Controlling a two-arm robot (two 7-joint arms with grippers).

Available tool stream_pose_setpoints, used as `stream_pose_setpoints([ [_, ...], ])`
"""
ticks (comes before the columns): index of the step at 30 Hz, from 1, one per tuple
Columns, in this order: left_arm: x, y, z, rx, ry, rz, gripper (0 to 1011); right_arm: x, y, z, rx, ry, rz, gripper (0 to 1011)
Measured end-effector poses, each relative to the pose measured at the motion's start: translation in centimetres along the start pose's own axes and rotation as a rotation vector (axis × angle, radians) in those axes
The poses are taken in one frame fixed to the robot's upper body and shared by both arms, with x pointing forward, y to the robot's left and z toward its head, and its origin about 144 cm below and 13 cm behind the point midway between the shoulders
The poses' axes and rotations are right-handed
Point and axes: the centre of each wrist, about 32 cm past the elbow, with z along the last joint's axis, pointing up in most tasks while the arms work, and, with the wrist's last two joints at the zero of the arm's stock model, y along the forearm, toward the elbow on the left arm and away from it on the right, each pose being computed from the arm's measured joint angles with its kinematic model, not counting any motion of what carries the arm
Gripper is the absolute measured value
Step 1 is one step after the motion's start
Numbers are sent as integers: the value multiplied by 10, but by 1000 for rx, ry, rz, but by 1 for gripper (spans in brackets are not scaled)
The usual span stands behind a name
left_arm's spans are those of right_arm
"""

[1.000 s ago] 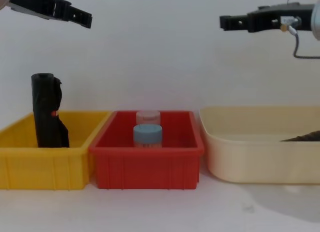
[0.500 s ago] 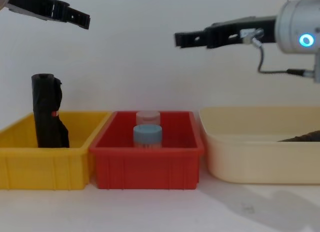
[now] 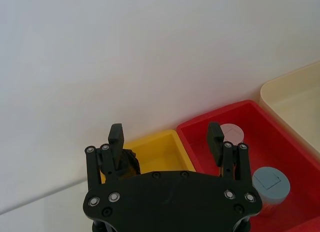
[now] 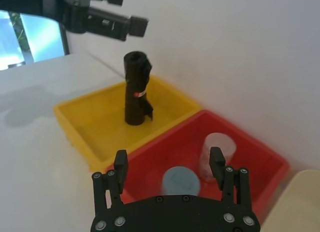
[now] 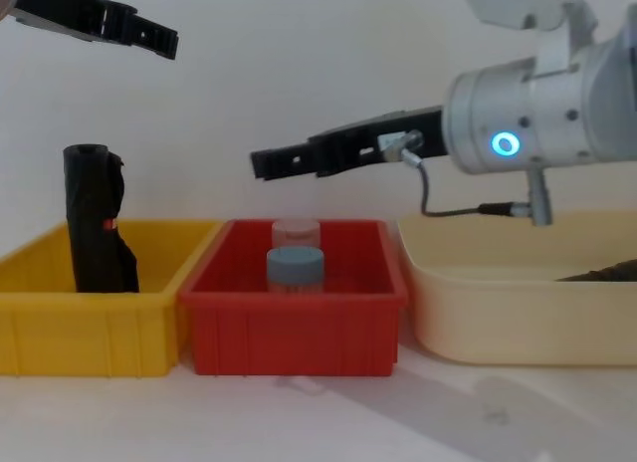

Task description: Pick up the garbage bag with the one hand and transfer it to the other hand.

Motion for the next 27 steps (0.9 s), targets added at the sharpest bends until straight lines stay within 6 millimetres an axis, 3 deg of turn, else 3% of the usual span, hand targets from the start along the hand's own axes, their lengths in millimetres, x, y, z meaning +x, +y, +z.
stream_pose_setpoints([
  [27,0,0,0,0,0,0,1001,-4,38,-3,-127,15,30,1001],
])
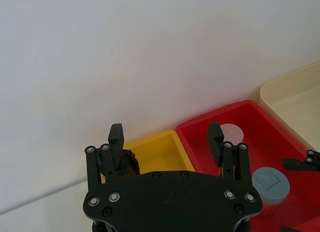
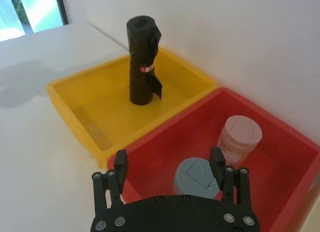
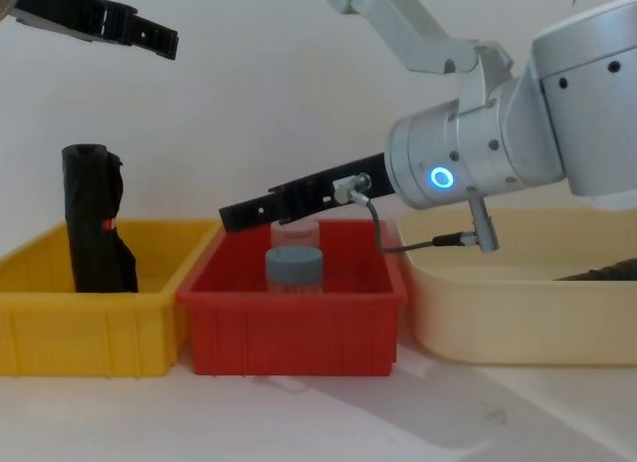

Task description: Pick up the garbage bag with the one hand and transfer it to the other hand.

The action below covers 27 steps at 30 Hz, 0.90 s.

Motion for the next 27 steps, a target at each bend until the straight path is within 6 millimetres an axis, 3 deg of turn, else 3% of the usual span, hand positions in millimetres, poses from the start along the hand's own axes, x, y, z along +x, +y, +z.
stream_pose_setpoints([
  [27,0,0,0,-1,0,0,1001,22,19,-21,-87,13,-69,1001],
])
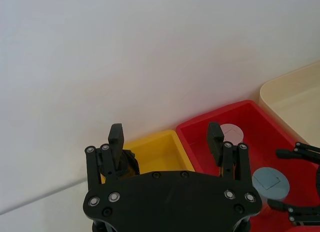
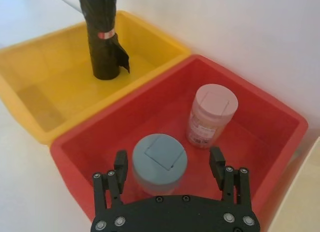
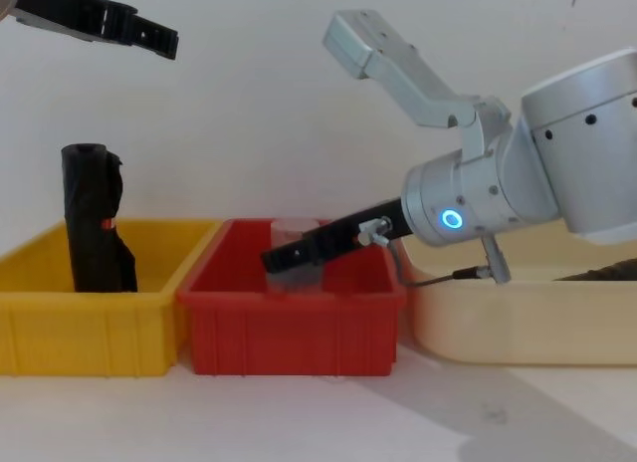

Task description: Pick up the garbage bag with the one hand and transfer it to the other hand.

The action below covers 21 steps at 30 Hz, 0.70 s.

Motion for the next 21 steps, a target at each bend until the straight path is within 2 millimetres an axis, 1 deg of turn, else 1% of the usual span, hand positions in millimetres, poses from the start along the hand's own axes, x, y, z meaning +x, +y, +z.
stream_pose_setpoints([
  [12,0,0,0,0,0,0,1001,7,3,-7,-31,-7,-9,1001],
  [21,0,0,0,0,0,0,1001,8,6,-11,-46,-9,-2,1001],
])
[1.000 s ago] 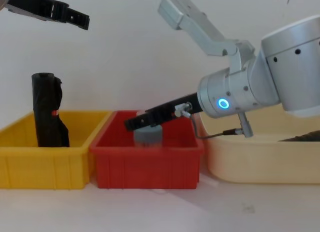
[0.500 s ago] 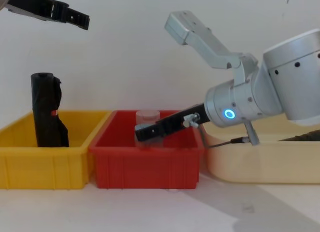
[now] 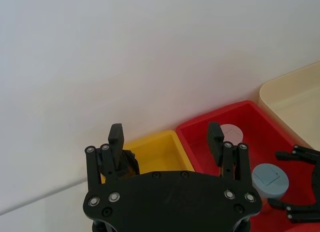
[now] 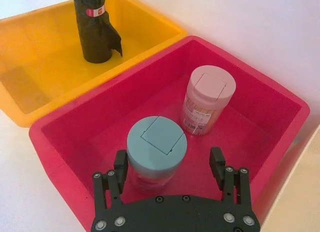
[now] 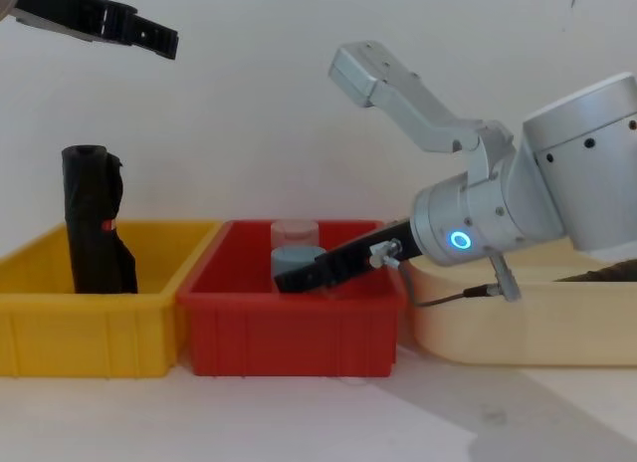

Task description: Pick up the garbage bag with the one hand and transfer it to the other hand.

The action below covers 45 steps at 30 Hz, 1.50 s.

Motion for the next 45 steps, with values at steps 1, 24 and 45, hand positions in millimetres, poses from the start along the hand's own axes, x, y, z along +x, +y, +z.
stream_pose_setpoints([
  [1,0,0,0,0,0,0,1001,0,0,0,0,0,0,1002],
  [24,0,0,0,0,0,0,1001,-1,8,1,22,51,17,865],
  [45,0,0,0,0,0,0,1001,0,-1,6,81,156,13,664],
])
